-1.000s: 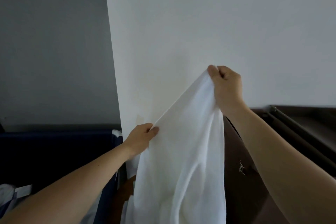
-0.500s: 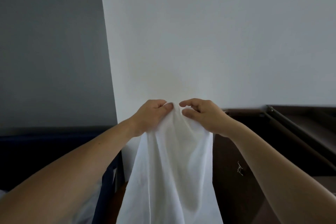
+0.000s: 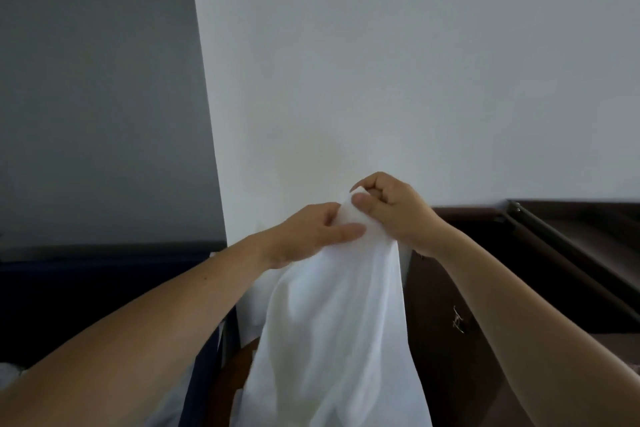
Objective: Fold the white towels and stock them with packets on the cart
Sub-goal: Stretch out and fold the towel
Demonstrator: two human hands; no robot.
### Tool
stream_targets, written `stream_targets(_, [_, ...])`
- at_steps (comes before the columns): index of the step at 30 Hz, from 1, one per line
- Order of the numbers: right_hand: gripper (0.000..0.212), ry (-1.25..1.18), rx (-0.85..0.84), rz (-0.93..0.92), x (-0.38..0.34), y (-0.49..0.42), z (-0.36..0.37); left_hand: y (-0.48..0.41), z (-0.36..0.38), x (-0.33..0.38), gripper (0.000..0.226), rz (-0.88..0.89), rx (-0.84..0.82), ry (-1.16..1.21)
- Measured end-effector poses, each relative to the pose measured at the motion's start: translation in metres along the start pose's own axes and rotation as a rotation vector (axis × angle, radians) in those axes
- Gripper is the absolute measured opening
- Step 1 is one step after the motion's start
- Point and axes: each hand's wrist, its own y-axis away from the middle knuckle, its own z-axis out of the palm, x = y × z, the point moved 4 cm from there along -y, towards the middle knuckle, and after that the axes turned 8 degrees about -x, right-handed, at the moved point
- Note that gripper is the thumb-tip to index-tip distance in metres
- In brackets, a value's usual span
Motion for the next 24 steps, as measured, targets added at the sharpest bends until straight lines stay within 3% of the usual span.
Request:
stream_targets(5, [0.004, -0.153, 0.043, 0.010, 0.009, 0.005, 0.006, -0.005, 0.003, 0.011, 0.063, 0.079, 0.036, -0.051])
stream_targets(8, [0.004, -0.287, 0.112, 0.023, 0.018, 0.012, 0.012, -0.004, -0.004, 0.017, 0.064, 0.110, 0.097, -0.177])
stream_targets(10, [0.007, -0.369, 0.075, 0.053, 0.029, 0.017, 0.018, -0.003, -0.016, 0.025, 0.056, 0.173, 0.224, -0.209])
stream_targets(16, [0.018, -0.140, -0.046, 0.238, 0.079, 0.022, 0.041, -0.003, -0.067, 0.063, 0.045, 0.296, 0.624, -0.164])
stream_targets(21, [0.026, -0.056, -0.087, 0.458, 0.128, 0.041, 0.034, 0.004, -0.126, 0.056, 0.047, 0.279, 0.977, -0.171])
stream_targets(23, [0.024, -0.017, 0.004, 0.475, 0.129, 0.040, 0.020, 0.003, -0.123, 0.040, 0.044, 0.153, 0.918, -0.367])
stream_targets(24, [0.023, -0.022, 0.052, 0.449, 0.120, 0.035, 0.014, 0.002, -0.111, 0.032, 0.041, 0.070, 0.787, -0.428])
